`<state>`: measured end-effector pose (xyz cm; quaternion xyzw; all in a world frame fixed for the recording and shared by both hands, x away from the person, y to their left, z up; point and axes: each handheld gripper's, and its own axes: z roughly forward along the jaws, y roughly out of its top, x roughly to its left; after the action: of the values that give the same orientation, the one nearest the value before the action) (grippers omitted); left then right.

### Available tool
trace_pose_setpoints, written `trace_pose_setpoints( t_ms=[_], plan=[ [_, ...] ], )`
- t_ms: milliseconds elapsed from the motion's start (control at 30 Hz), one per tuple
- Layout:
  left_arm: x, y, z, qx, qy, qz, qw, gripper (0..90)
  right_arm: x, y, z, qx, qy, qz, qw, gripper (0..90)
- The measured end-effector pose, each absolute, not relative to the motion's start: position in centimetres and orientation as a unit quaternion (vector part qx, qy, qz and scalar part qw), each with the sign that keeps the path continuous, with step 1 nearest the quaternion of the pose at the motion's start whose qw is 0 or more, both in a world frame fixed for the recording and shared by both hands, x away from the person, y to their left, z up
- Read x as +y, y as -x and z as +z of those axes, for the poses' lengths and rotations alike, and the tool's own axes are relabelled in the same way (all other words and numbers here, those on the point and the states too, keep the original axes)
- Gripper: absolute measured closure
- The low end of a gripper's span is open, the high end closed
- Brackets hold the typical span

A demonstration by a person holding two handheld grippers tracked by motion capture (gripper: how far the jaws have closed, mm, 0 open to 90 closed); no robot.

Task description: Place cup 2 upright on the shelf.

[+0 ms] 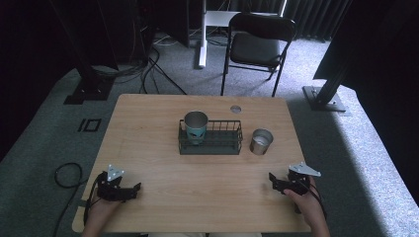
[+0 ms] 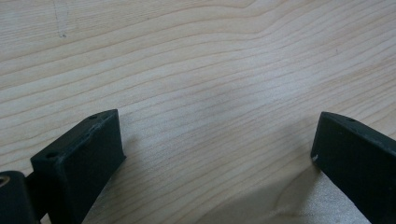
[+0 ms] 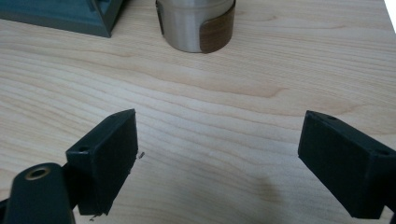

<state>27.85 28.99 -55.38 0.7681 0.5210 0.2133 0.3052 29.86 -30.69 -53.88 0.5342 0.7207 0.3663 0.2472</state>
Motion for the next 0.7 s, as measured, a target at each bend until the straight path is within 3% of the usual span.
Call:
trace_pose_setpoints(
  t_ms=[700],
  plan=[
    [29.0, -27.8, -55.4, 0.521, -0.768, 0.213, 0.305, 2.8, -29.2, -32.6, -53.2, 0.72, -0.514, 0.392, 0.253, 11.7]
  ],
)
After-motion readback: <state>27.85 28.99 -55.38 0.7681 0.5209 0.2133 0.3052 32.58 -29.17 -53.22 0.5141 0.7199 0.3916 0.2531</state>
